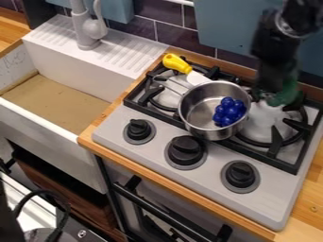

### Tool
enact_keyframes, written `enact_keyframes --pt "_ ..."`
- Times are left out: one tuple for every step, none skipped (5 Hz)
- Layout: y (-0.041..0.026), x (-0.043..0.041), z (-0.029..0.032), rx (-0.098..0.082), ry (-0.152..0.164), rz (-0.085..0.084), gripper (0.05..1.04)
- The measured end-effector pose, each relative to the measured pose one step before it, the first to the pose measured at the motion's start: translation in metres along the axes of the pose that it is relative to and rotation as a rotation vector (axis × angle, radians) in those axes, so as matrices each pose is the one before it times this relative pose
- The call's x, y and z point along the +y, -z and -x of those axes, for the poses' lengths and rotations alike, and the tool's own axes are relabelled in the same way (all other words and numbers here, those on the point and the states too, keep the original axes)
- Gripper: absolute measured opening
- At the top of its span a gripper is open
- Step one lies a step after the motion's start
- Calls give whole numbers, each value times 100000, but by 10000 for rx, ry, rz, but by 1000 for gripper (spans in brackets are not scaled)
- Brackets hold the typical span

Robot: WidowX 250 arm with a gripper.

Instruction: Moved out broccoli from the silver pot to upper right burner

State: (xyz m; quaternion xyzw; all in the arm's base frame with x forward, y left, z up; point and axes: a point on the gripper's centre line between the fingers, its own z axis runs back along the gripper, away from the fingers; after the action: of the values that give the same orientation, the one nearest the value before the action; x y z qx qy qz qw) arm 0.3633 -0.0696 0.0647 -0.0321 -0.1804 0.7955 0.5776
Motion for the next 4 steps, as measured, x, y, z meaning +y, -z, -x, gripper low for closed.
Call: enact_keyframes --pt "292 116 715 -252 106 80 288" --pt "305 76 -86 -348 142 -83 288" --pt "272 319 -224 -295 17 -290 288" --pt "379 178 -44 -351 40 -249 288"
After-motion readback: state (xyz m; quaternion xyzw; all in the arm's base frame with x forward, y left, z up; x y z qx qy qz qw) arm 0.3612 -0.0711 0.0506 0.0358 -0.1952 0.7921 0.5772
